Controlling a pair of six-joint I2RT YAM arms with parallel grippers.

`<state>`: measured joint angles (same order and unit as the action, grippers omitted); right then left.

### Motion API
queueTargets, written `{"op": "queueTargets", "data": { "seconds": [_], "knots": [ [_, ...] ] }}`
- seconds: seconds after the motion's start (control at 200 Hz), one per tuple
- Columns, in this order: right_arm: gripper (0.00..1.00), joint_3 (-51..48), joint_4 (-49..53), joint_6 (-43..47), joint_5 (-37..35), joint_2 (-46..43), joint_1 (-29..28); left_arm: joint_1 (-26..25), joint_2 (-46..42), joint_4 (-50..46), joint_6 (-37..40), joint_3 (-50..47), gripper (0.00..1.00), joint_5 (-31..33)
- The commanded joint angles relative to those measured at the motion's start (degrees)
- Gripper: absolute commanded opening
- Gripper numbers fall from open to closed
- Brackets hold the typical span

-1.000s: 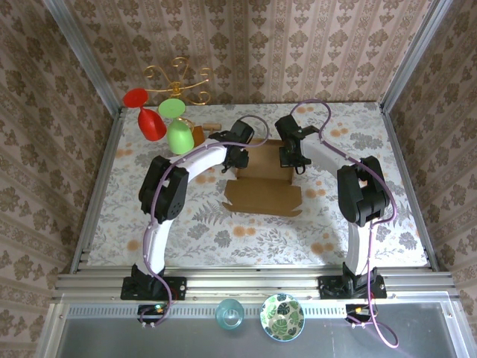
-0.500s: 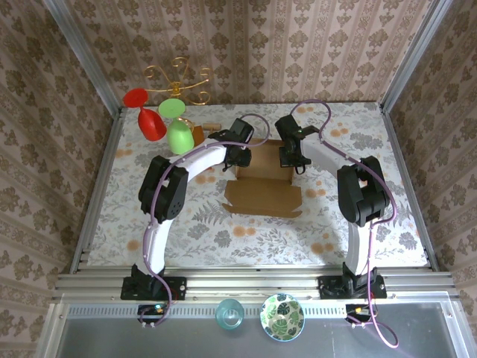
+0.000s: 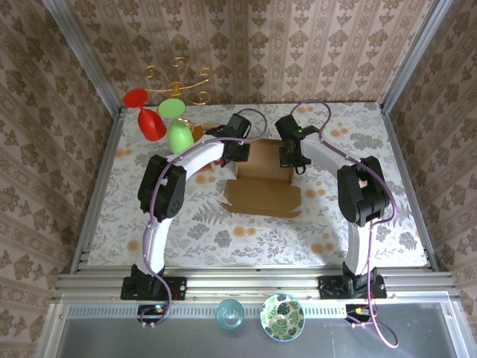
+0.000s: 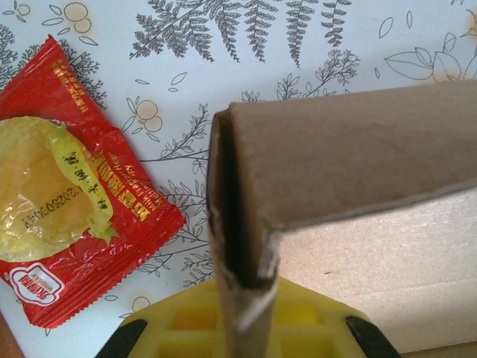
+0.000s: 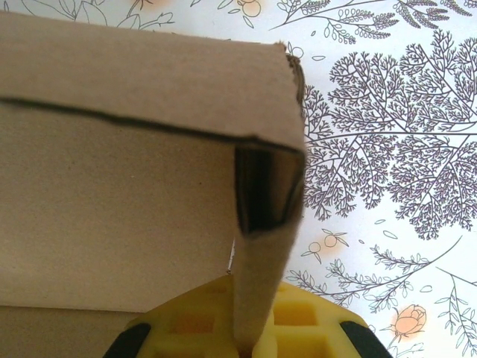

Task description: Fold the paper box

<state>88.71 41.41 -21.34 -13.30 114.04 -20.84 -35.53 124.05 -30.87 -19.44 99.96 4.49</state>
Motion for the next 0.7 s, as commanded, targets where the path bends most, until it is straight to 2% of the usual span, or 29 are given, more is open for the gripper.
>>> {"op": "queueTargets", "data": {
  "seconds": [0.0,0.125,0.2,0.51,0.695],
  "knots": [
    [0.00,-0.9,2.9,0.8,1.5,1.0,-0.3,-0.2,2.1,-1.6,0.8,2.3,0.03,2.7],
    [0.00,-0.7,3.1,0.8,1.4,1.2,-0.4,-0.6,2.4,-1.6,0.8,1.7,0.04,3.1],
    [0.00,-0.7,3.1,0.8,1.4,1.3,-0.3,-0.6,2.5,-2.1,0.8,1.7,0.00,4.4],
    [0.00,0.0,3.7,0.1,0.9,1.6,-0.4,-3.5,5.3,-10.5,3.1,7.0,0.00,18.6],
    [0.00,0.4,4.3,-0.7,0.8,1.7,-0.4,-4.6,4.6,-8.8,1.9,5.8,0.00,20.3]
  ]
}}
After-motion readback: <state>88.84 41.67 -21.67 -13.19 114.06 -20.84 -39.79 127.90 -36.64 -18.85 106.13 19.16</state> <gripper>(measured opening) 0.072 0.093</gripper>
